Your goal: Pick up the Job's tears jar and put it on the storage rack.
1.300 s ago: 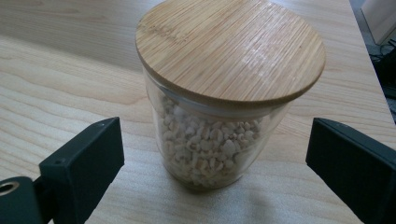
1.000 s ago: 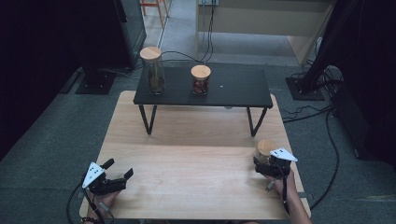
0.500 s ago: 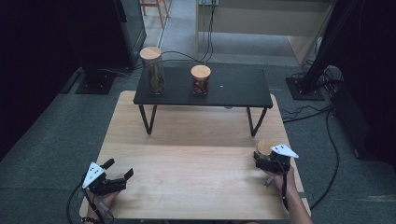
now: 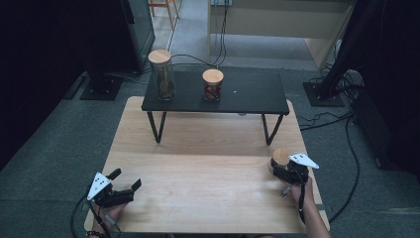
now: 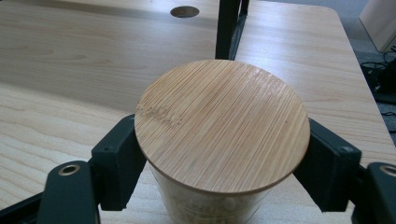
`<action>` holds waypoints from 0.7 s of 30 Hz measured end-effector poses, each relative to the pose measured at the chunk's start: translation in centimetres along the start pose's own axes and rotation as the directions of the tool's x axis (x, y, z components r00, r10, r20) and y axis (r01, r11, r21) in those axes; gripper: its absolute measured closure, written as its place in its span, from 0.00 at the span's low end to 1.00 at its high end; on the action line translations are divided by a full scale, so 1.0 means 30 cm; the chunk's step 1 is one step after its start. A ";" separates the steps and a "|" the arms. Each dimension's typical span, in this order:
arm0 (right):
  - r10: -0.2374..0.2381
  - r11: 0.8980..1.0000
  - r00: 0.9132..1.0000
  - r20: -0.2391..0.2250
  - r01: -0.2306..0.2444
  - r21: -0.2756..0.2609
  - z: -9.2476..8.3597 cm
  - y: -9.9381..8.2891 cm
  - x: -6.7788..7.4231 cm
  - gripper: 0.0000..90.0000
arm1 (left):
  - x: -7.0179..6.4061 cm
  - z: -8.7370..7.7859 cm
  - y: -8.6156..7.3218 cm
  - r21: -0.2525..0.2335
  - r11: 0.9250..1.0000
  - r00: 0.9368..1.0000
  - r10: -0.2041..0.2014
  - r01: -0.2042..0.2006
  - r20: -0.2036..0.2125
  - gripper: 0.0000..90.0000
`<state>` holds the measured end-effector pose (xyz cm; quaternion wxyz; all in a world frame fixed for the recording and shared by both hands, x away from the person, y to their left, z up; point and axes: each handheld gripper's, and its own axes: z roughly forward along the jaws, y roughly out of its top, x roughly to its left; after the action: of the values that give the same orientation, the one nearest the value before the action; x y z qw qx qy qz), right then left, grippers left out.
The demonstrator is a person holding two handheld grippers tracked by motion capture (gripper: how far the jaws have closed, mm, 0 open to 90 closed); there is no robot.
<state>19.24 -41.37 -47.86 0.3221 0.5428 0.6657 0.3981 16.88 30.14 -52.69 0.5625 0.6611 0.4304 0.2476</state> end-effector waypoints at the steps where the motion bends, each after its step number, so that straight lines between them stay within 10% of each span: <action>1: 0.000 1.000 1.000 0.000 0.000 0.000 0.000 0.000 0.000 0.28 | 0.000 0.000 0.000 0.001 1.000 1.000 0.001 -0.001 0.000 0.00; 21: -0.034 0.999 0.999 0.000 0.034 0.000 -0.018 0.050 0.023 0.28 | -0.003 0.000 0.002 0.005 1.000 1.000 0.007 -0.007 -0.002 0.00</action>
<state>19.34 -40.66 -46.29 0.3288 0.5314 0.6748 0.3926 16.85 30.05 -52.61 0.5596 0.6638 0.4292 0.2491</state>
